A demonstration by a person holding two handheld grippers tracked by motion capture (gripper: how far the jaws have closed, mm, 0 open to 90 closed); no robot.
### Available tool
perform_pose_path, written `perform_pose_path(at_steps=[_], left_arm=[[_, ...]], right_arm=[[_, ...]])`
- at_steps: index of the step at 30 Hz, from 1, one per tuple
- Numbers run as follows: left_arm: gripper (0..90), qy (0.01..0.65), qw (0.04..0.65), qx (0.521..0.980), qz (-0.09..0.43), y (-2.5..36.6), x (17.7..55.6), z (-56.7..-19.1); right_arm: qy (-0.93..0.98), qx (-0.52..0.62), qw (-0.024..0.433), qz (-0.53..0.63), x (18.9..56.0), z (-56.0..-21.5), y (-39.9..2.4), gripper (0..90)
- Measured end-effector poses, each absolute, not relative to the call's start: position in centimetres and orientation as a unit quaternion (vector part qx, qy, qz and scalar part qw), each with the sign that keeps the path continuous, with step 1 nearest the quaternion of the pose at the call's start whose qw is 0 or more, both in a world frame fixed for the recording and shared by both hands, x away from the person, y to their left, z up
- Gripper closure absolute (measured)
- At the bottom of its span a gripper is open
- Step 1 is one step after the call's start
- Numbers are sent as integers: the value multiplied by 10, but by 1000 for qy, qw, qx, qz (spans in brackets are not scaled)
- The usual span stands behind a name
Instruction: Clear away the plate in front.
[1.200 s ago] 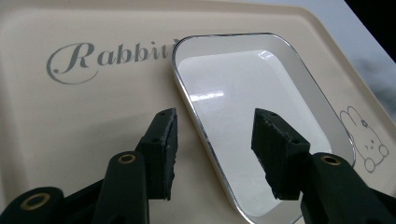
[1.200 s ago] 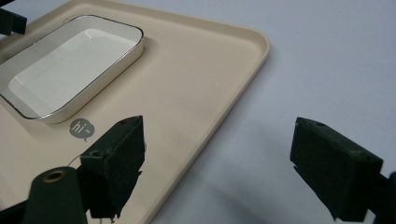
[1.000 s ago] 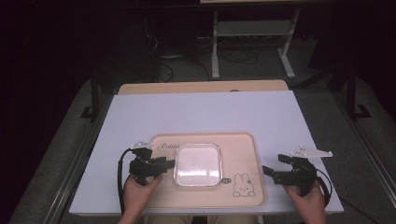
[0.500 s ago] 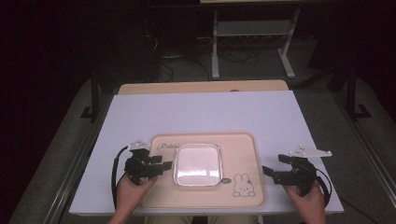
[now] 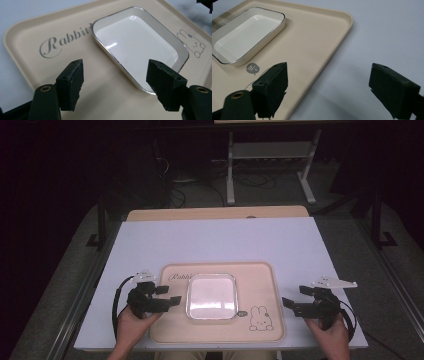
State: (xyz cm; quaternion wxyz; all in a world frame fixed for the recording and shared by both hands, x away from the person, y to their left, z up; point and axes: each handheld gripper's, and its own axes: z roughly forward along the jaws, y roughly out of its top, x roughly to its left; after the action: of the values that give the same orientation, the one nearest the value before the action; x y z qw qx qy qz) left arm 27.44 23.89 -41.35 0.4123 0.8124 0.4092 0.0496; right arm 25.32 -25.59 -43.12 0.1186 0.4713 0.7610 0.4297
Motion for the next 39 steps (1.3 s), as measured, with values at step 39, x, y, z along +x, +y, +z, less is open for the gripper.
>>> perform_pose_path(at_steps=[39], left_arm=[[254, 420, 399, 806, 116, 304, 235, -424]], right_arm=[[762, 469, 116, 432, 250, -432, -261, 144]])
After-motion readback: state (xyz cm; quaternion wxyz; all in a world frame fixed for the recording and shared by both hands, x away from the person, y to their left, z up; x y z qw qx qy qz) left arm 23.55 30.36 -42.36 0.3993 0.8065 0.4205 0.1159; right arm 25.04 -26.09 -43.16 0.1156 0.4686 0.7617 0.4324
